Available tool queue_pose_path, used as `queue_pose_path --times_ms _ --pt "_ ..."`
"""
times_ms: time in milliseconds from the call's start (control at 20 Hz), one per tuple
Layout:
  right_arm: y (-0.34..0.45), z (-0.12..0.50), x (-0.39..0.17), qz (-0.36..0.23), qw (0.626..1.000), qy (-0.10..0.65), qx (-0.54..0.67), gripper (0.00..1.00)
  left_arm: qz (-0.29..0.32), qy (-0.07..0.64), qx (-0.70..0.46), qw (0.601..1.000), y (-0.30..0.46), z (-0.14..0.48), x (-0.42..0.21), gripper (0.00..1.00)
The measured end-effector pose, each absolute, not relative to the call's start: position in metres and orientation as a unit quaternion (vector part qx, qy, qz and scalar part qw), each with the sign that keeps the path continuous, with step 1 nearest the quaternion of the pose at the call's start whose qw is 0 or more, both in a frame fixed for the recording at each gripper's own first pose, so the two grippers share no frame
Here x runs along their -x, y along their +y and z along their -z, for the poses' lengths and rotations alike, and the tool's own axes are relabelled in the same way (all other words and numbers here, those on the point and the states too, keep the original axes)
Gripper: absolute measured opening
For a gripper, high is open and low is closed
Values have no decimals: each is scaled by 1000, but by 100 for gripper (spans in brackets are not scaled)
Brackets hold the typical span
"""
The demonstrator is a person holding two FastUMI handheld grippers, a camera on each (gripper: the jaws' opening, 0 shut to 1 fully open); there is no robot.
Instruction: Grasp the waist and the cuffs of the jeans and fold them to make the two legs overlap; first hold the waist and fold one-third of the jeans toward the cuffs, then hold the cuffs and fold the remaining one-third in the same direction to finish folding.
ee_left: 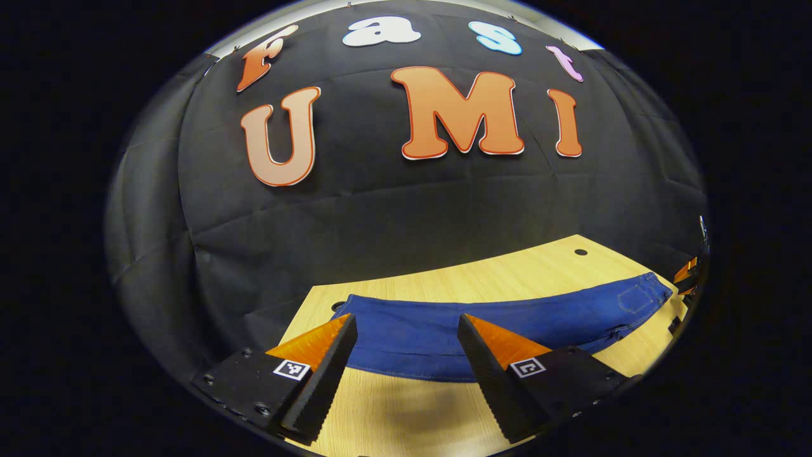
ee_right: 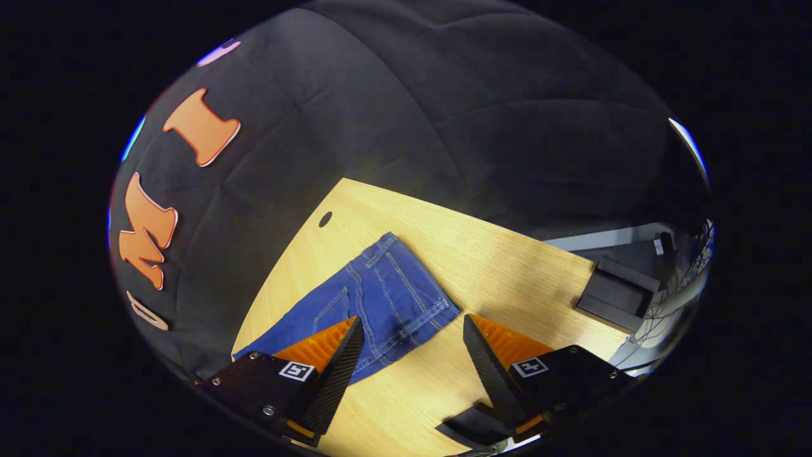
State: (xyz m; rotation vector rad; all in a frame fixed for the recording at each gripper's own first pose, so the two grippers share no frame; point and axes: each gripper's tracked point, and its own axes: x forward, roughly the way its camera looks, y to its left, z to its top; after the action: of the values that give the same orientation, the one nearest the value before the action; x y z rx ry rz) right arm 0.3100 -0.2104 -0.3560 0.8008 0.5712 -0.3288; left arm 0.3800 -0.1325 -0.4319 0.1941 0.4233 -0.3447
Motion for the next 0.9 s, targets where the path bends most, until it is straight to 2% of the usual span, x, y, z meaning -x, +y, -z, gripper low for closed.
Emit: queue_pose_path --times_ms 300,500,550,600,700,750,800,850,900 --pt "-214 376 -343 157 848 262 -434 98 146 219 -115 958 -124 438 -365 98" --pt "-203 377 -378 162 850 261 -428 95 130 225 -106 960 -117 442 -358 98" --pt "-201 382 -382 169 851 277 -414 90 124 226 -104 961 -114 443 -356 98" --pt "-205 387 -385 186 850 289 -398 72 119 228 -102 961 -111 444 -356 98" --pt "-199 390 -401 177 848 294 -403 51 111 231 -95 962 -106 446 -353 98" --pt "-193 388 -415 168 846 289 -415 48 107 234 -94 962 -102 448 -352 98" --pt "-189 384 -427 164 847 282 -421 30 105 236 -93 962 -100 450 -350 98" --pt "-189 379 -431 164 849 280 -416 19 103 239 -94 961 -97 451 -348 98" --pt "-191 375 -433 168 858 275 -401 18 100 241 -98 960 -95 451 -349 98"
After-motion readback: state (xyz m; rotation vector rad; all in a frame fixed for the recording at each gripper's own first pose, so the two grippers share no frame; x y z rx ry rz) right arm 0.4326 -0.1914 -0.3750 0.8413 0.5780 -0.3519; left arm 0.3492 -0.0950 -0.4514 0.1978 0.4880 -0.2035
